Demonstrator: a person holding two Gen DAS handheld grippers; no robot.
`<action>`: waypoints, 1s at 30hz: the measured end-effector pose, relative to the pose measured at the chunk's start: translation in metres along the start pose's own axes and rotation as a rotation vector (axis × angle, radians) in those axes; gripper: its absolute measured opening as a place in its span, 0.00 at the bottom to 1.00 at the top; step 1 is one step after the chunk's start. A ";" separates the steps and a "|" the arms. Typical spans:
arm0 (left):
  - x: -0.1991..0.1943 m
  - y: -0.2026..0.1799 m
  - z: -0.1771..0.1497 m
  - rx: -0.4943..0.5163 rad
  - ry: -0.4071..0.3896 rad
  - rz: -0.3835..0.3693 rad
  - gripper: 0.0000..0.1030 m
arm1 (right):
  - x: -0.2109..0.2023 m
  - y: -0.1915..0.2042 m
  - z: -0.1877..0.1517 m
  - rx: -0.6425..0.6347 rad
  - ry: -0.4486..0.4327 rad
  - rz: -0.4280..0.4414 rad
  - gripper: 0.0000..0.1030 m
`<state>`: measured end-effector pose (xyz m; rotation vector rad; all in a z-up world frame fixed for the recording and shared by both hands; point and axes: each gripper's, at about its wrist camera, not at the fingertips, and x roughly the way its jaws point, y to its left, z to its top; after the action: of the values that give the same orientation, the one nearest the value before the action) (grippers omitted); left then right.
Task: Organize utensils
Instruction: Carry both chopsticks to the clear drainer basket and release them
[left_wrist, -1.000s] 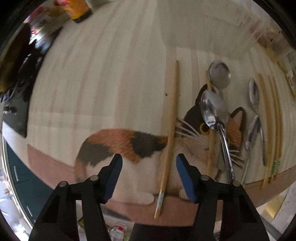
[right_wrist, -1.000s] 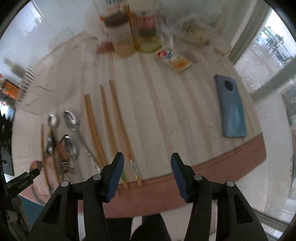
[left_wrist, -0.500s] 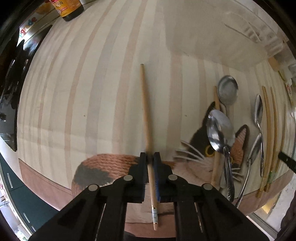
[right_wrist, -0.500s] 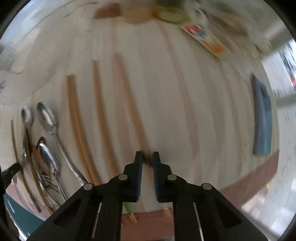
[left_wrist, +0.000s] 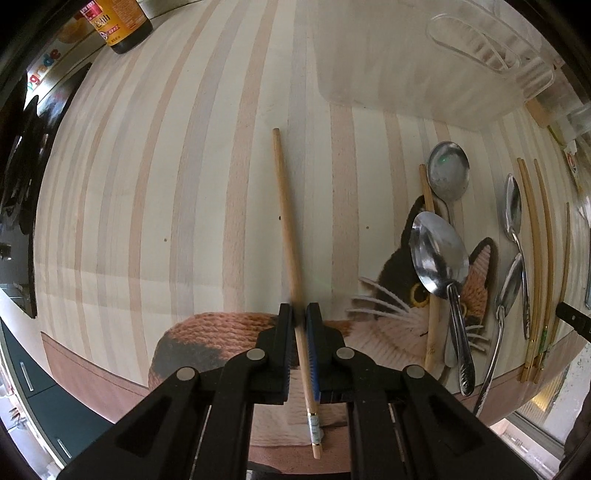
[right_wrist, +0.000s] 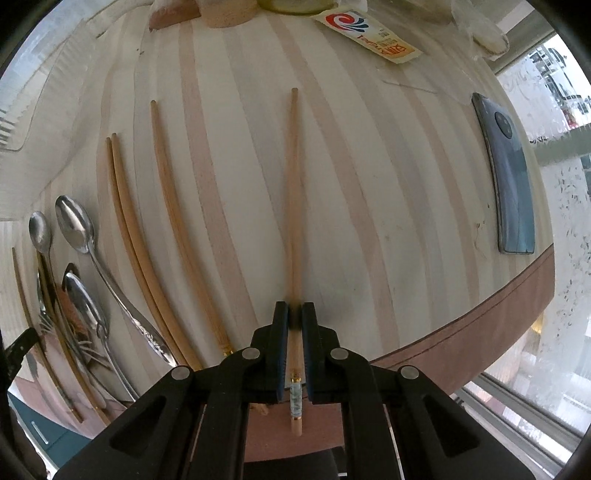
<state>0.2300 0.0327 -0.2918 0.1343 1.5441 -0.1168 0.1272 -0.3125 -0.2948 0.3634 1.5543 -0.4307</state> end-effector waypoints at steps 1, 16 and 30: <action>0.000 0.000 0.000 -0.001 0.001 0.002 0.06 | 0.002 0.010 0.003 -0.004 0.001 -0.003 0.08; -0.012 -0.031 -0.020 -0.043 -0.065 0.089 0.04 | -0.001 0.047 0.013 -0.099 -0.037 -0.001 0.07; -0.179 -0.033 0.004 -0.098 -0.343 0.033 0.04 | -0.121 0.099 0.037 -0.156 -0.233 0.236 0.07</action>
<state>0.2240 -0.0024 -0.1130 0.0579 1.2025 -0.0355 0.2107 -0.2397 -0.1790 0.3570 1.2903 -0.1604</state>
